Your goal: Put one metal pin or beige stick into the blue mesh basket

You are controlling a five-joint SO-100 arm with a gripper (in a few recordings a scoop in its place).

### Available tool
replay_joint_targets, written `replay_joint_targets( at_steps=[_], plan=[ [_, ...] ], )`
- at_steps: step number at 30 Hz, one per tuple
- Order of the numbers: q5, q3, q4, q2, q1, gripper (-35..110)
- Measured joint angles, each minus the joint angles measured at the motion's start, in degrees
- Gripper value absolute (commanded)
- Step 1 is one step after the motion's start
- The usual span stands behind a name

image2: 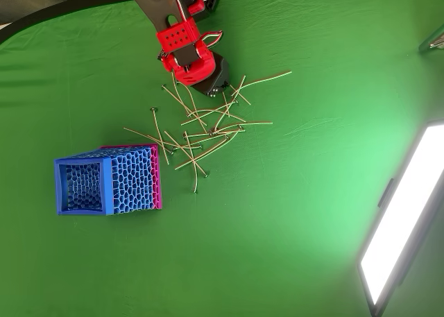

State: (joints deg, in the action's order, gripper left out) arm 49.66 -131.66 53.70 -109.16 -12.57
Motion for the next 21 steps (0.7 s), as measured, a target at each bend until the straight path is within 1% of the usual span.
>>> replay_joint_targets(
  at_steps=[6,21],
  plan=[
    [0.53,0.79,0.88,-0.18,0.09,1],
    [8.26,4.57,0.0,0.18,0.62,2]
  ],
)
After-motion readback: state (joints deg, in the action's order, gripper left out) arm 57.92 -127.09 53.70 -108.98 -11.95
